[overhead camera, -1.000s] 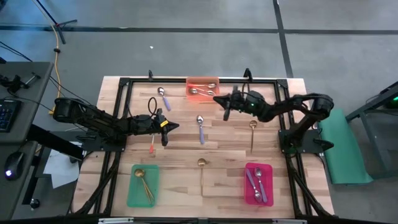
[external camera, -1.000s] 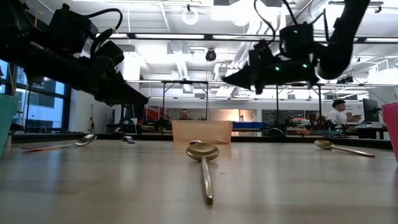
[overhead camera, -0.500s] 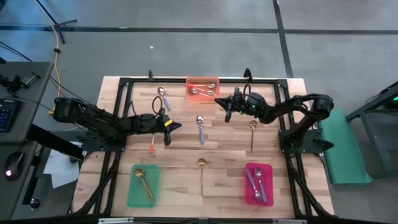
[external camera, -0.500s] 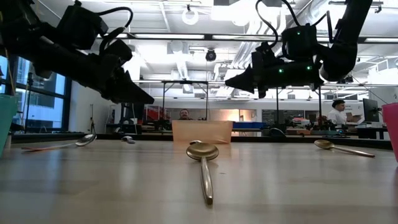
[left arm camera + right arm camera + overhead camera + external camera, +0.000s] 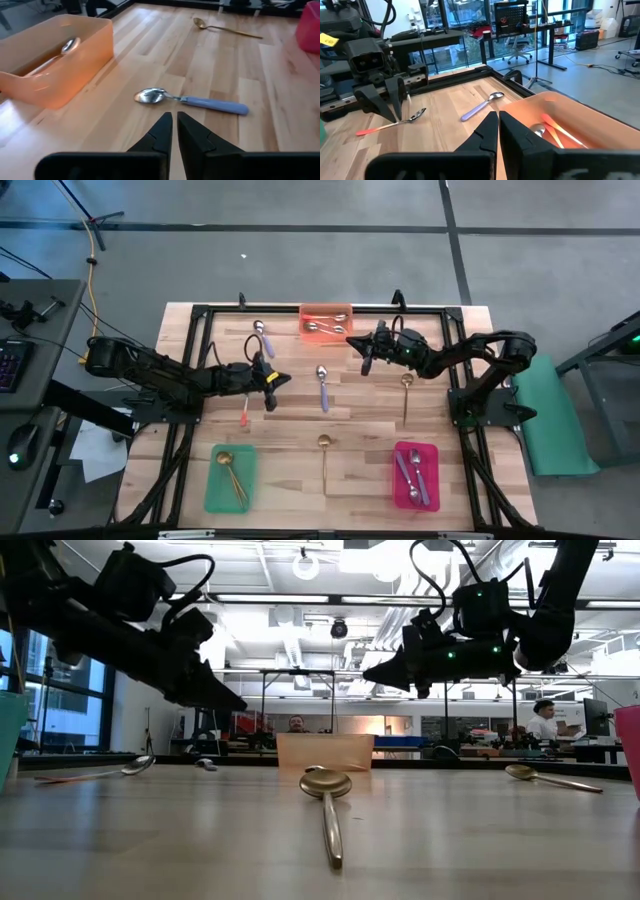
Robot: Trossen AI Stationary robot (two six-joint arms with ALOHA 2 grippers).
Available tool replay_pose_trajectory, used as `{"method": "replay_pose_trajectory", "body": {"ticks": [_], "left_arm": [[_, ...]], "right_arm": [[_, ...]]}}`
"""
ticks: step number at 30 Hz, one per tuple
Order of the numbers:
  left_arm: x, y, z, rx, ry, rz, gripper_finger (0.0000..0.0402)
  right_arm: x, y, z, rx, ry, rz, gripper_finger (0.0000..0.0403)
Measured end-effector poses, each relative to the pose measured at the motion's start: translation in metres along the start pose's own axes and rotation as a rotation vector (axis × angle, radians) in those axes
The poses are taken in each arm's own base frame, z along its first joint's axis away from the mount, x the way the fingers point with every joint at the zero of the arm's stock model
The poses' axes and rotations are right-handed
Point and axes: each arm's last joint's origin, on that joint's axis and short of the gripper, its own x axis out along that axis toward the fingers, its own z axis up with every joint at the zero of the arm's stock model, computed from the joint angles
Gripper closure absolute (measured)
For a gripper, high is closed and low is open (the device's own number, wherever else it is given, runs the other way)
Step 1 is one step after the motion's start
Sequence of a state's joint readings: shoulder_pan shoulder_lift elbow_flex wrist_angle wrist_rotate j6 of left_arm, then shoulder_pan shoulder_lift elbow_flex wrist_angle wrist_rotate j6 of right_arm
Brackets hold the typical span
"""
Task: Sort silverware by color (type)
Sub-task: Put the violet spoon into the bin
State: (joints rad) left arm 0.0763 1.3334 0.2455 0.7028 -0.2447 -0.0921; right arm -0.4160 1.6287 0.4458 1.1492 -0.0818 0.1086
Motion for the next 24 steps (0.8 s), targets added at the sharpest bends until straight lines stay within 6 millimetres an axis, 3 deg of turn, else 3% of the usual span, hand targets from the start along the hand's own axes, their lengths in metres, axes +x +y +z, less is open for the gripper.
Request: {"method": "replay_pose_trajectory", "body": {"ticks": [9,18,24], "left_arm": [[0.002,0.01,-0.003,-0.009,0.036,0.048,0.0352],[0.003,0.021,-0.005,-0.004,0.067,0.082,0.0346],[0.006,0.034,-0.005,-0.015,0.125,0.094,0.0346]], "right_arm": [[0.004,0.004,0.0,0.006,0.026,-0.006,0.0403],[0.04,0.025,0.011,-0.101,0.322,-0.064,0.0397],[0.055,0.042,0.028,-0.122,0.432,-0.069,0.0361]]}}
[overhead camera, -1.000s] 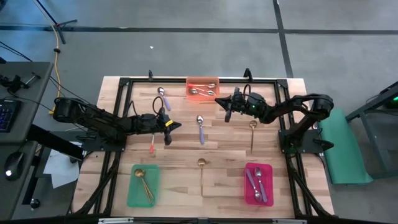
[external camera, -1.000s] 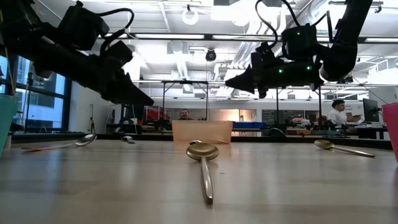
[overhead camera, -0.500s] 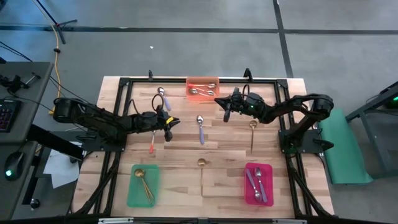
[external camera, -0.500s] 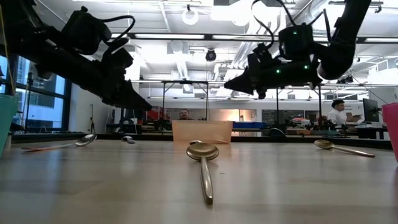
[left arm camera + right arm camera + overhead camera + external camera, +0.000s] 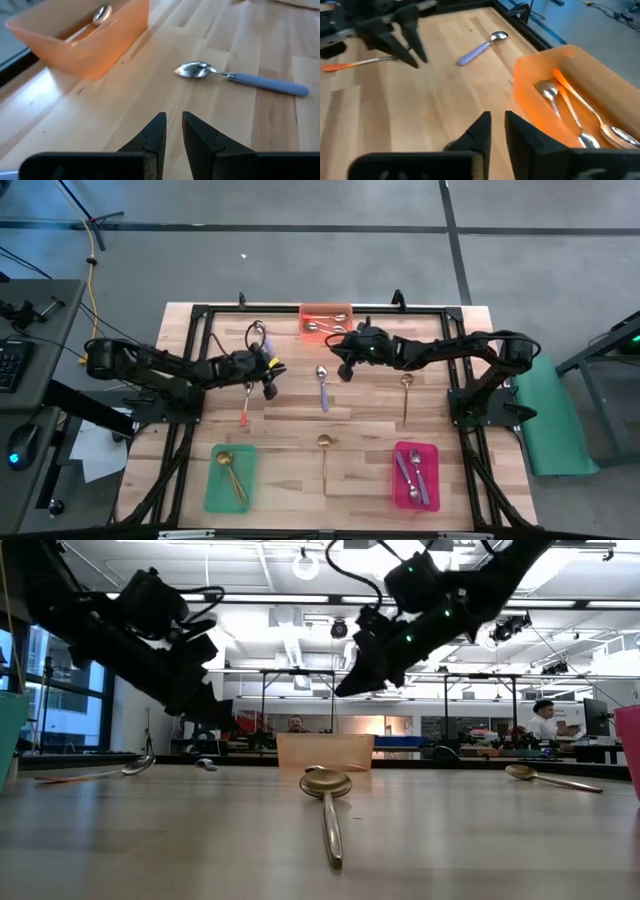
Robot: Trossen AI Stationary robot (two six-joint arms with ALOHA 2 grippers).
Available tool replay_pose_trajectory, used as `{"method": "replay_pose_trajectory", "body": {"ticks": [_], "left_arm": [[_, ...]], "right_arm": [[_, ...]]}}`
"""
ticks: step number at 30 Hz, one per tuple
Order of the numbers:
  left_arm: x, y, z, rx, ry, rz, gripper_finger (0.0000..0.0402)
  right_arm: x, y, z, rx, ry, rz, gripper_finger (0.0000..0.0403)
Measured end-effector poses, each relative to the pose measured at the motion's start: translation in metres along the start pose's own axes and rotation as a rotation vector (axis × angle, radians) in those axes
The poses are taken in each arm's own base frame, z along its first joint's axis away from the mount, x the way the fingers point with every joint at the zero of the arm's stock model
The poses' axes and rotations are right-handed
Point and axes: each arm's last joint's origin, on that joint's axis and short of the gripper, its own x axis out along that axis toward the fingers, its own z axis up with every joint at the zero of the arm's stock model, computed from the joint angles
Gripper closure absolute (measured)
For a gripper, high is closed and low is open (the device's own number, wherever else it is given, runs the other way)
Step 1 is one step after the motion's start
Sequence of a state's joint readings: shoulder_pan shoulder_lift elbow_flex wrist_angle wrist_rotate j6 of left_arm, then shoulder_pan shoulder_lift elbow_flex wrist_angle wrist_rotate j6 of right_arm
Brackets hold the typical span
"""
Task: Sort silverware by color (type)
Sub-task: Put the violet spoon into the bin
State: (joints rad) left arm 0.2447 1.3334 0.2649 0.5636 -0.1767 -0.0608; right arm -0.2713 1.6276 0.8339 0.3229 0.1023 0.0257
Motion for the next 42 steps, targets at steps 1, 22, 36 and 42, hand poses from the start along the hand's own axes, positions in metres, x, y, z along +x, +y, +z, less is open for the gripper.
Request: {"method": "replay_pose_trajectory", "body": {"ticks": [1,22,36,42], "left_arm": [[0.001,0.002,0.002,-0.015,0.015,-0.004,0.0346],[0.004,0.004,0.006,-0.18,0.057,-0.003,0.0315],[0.0,-0.014,0.006,-0.153,0.031,0.021,0.0316],[-0.001,-0.018,0.005,-0.145,0.031,0.007,0.0317]], "right_arm": [[0.0,0.003,0.003,-0.005,0.004,0.004,0.0353],[-0.001,0.084,-0.027,0.217,0.088,-0.186,0.0247],[0.045,0.096,-0.05,0.367,0.183,-0.214,0.0194],[0.065,0.094,-0.052,0.39,0.273,-0.244,0.0206]]}}
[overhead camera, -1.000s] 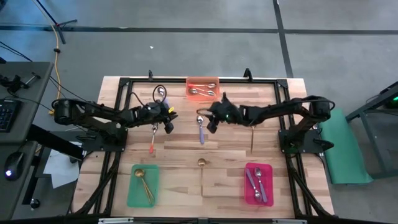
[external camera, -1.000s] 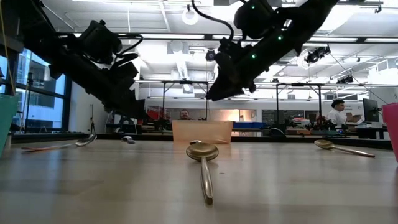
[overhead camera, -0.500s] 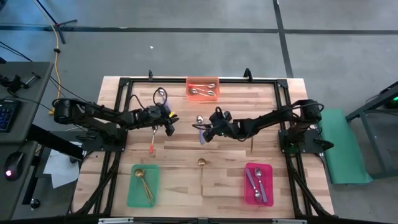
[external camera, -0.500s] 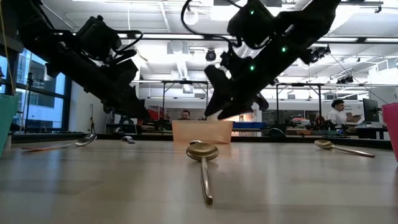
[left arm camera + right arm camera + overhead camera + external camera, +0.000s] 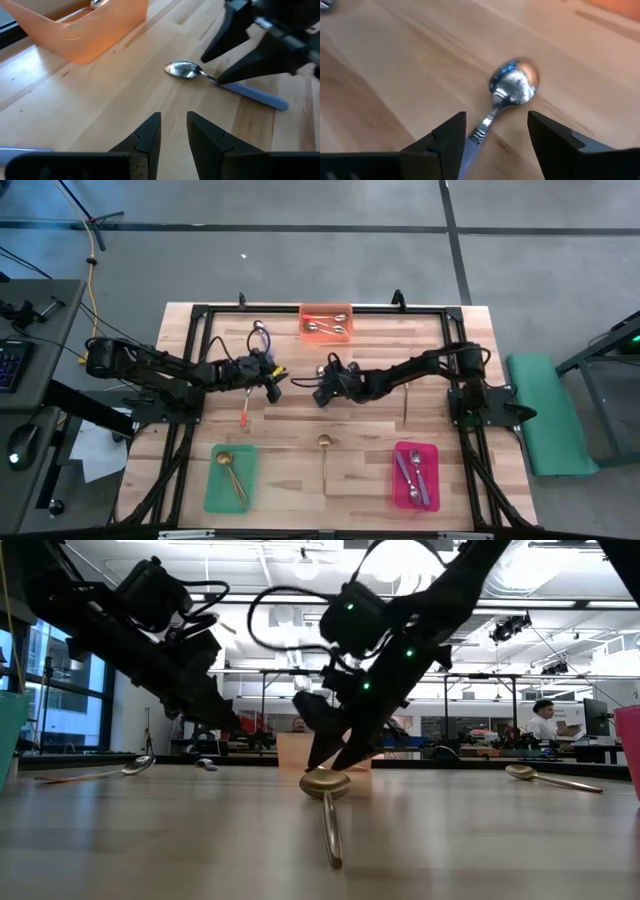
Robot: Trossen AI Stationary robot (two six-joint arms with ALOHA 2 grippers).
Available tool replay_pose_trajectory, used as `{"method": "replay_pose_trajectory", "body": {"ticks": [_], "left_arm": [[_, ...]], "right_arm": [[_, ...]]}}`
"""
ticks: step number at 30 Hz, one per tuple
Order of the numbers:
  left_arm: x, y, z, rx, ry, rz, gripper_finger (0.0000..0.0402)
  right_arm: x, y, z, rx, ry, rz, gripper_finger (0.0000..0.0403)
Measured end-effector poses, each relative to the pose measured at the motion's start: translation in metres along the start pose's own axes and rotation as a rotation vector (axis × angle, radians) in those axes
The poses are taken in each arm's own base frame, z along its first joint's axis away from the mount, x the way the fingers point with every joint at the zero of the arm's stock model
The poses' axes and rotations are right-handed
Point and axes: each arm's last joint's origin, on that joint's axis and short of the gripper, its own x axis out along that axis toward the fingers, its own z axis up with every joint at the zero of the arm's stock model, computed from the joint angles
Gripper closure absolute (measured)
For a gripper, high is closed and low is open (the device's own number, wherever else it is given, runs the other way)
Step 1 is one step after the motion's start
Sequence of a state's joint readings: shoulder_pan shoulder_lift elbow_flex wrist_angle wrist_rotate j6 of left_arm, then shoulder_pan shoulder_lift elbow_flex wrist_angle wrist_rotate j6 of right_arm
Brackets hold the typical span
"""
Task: Sort silverware by color (type)
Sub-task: Put the violet spoon into the bin
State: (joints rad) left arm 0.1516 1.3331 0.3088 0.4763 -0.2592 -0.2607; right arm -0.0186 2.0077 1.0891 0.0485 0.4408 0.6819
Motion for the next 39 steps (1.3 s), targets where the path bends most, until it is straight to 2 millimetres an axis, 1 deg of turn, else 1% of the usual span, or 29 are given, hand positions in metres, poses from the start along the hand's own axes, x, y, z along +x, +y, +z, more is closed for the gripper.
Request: {"method": "replay_pose_trajectory", "body": {"ticks": [4,8,15,22,24,27,28,31,33,34,37,39], "left_arm": [[-0.001,-0.003,0.0,0.005,-0.007,-0.014,0.0317],[-0.001,-0.005,0.001,0.005,-0.024,-0.027,0.0317],[-0.002,-0.007,0.002,0.029,-0.039,-0.036,0.0317],[-0.002,-0.007,0.002,0.039,-0.038,-0.039,0.0317],[-0.002,-0.007,0.002,0.04,-0.037,-0.041,0.0317],[-0.002,-0.007,0.002,0.041,-0.034,-0.04,0.0317],[-0.002,-0.007,0.002,0.046,-0.034,-0.04,0.0317],[-0.002,-0.007,0.002,0.058,-0.033,-0.04,0.0317],[-0.002,-0.007,0.002,0.06,-0.031,-0.039,0.0317],[-0.002,-0.007,0.001,0.061,-0.031,-0.039,0.0317],[-0.002,-0.007,0.001,0.062,-0.028,-0.044,0.0317],[-0.002,-0.007,0.001,0.068,-0.03,-0.046,0.0317]], "right_arm": [[0.006,-0.002,0.003,0.009,0.038,-0.036,0.0219],[0.009,-0.007,0.005,0.018,0.062,-0.033,0.0244],[0.012,-0.015,0.009,-0.01,0.102,-0.029,0.0314],[0.014,-0.022,0.016,-0.034,0.168,0.056,0.0391],[0.011,-0.024,0.02,-0.052,0.17,0.067,0.0398],[-0.001,-0.025,0.025,-0.081,0.202,0.092,0.0397],[-0.007,-0.025,0.029,-0.089,0.193,0.105,0.0399],[-0.029,-0.026,0.043,-0.095,0.183,0.112,0.0402],[-0.044,-0.028,0.045,-0.102,0.216,0.09,0.0402],[-0.053,-0.029,0.046,-0.109,0.223,0.082,0.0403],[-0.087,-0.025,0.052,-0.093,0.226,0.107,0.0403],[-0.109,-0.023,0.051,-0.085,0.245,0.114,0.0403]]}}
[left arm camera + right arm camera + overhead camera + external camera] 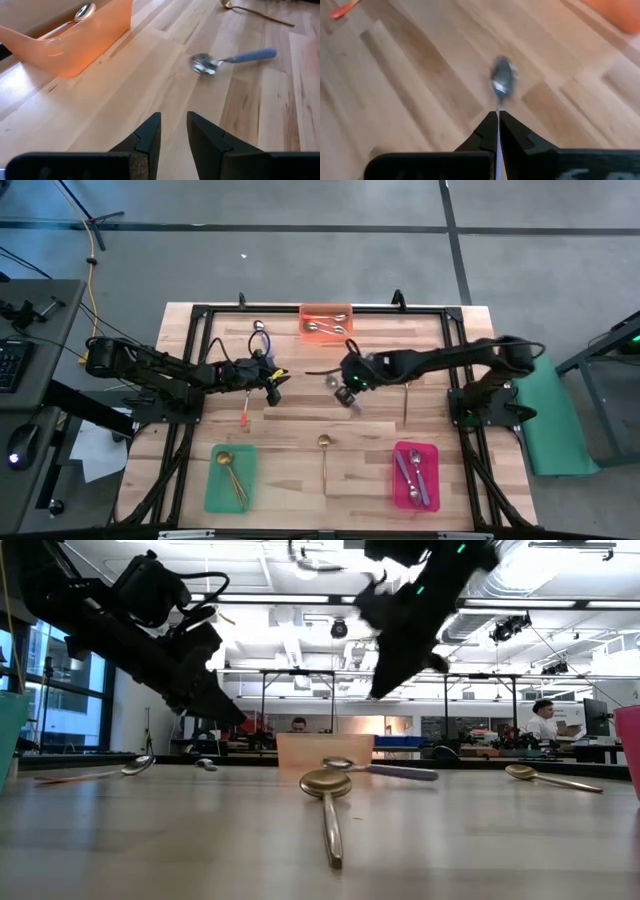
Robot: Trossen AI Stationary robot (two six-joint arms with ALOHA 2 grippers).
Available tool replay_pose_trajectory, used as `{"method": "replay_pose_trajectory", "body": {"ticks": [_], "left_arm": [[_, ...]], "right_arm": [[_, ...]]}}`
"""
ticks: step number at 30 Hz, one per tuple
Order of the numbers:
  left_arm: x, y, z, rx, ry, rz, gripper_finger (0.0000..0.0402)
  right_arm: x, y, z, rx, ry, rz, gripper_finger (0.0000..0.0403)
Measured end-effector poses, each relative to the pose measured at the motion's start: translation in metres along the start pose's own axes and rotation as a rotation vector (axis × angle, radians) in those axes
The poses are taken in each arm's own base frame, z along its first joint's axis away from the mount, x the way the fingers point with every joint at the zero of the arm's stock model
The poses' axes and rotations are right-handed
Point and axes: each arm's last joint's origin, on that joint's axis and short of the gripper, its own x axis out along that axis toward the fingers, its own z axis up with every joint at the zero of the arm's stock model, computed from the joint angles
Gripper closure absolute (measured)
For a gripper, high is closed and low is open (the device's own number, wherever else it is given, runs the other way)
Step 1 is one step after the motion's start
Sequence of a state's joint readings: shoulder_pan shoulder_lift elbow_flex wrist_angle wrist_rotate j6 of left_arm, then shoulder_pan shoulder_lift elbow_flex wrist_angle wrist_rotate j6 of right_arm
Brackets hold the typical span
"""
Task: Sort silverware by color (type)
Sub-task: Put the violet spoon into the bin
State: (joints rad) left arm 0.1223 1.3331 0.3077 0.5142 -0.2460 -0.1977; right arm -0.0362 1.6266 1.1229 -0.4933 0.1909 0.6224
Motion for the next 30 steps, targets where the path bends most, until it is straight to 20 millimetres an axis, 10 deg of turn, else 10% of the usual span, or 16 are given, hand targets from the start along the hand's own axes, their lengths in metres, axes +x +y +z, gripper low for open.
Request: {"method": "replay_pose_trajectory", "body": {"ticks": [5,9,21,30], "left_arm": [[0.0,0.0,0.001,0.015,-0.006,-0.001,0.0317],[0.0,0.0,0.002,0.014,-0.015,-0.003,0.0317],[0.0,0.0,0.001,0.015,-0.012,-0.002,0.0317],[0.0,0.0,0.001,0.016,-0.008,-0.002,0.0317]], "right_arm": [[-0.044,0.01,-0.015,0.038,-0.004,0.007,0.0403],[-0.042,0.019,-0.022,0.048,-0.028,-0.009,0.0391],[0.056,0.03,-0.026,-0.171,0.041,0.045,0.0257],[0.097,0.015,-0.032,-0.194,0.123,0.011,0.0272]]}}
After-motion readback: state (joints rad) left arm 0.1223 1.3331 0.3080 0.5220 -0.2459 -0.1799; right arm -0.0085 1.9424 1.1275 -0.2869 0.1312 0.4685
